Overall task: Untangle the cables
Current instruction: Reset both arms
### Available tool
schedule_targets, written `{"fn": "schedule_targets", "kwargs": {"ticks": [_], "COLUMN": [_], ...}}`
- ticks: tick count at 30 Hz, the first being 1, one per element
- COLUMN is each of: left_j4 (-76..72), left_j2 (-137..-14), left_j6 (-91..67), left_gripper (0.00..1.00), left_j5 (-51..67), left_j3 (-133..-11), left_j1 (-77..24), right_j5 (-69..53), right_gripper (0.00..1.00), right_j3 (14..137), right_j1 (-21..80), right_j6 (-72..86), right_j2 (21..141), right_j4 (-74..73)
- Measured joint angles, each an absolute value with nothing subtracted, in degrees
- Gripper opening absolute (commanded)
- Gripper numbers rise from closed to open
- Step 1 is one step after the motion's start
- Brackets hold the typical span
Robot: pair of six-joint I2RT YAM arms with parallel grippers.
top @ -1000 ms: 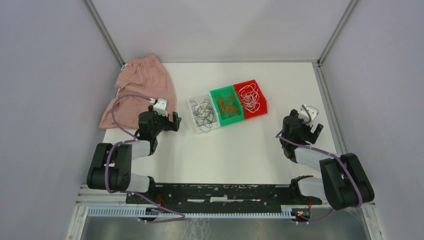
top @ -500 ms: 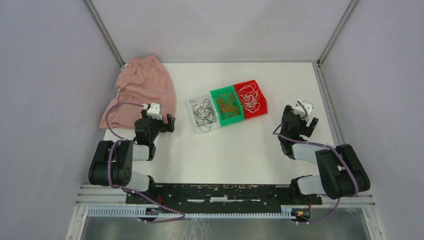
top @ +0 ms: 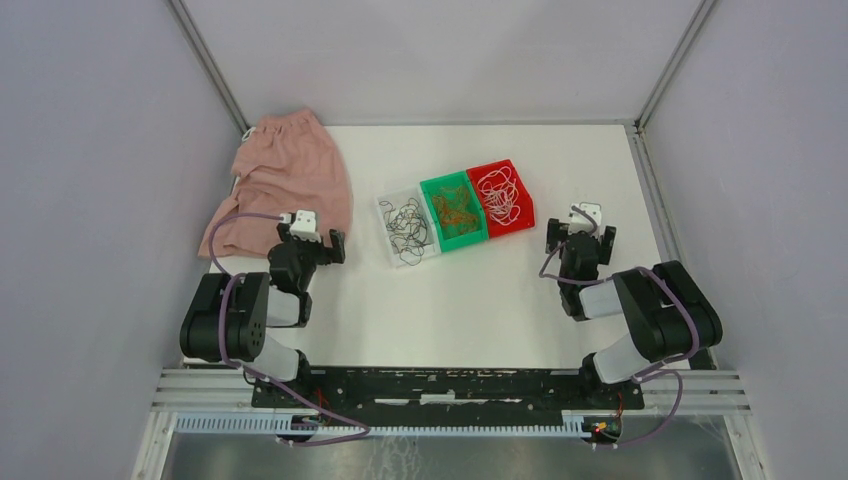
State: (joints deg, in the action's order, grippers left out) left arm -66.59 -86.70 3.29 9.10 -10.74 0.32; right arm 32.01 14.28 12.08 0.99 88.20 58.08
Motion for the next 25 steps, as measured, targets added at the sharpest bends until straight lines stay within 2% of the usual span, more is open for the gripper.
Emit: {"fn": "schedule_targets", "kwargs": {"ticks": [25], "left_j4": [-66.2], "left_j2": [-86.7], "left_j6": [3.3], "left_gripper": [0.99], "left_j5": [8.9], "left_j3": [-10.9], "left_j1": [0.3], "right_j5": [28.4], "right_gripper": [0.99], "right_j3": [17.1], "right_j1": [9.6], "right_j6": [1.8], "right_j2": [88.2], "right_j4": [52.9]}}
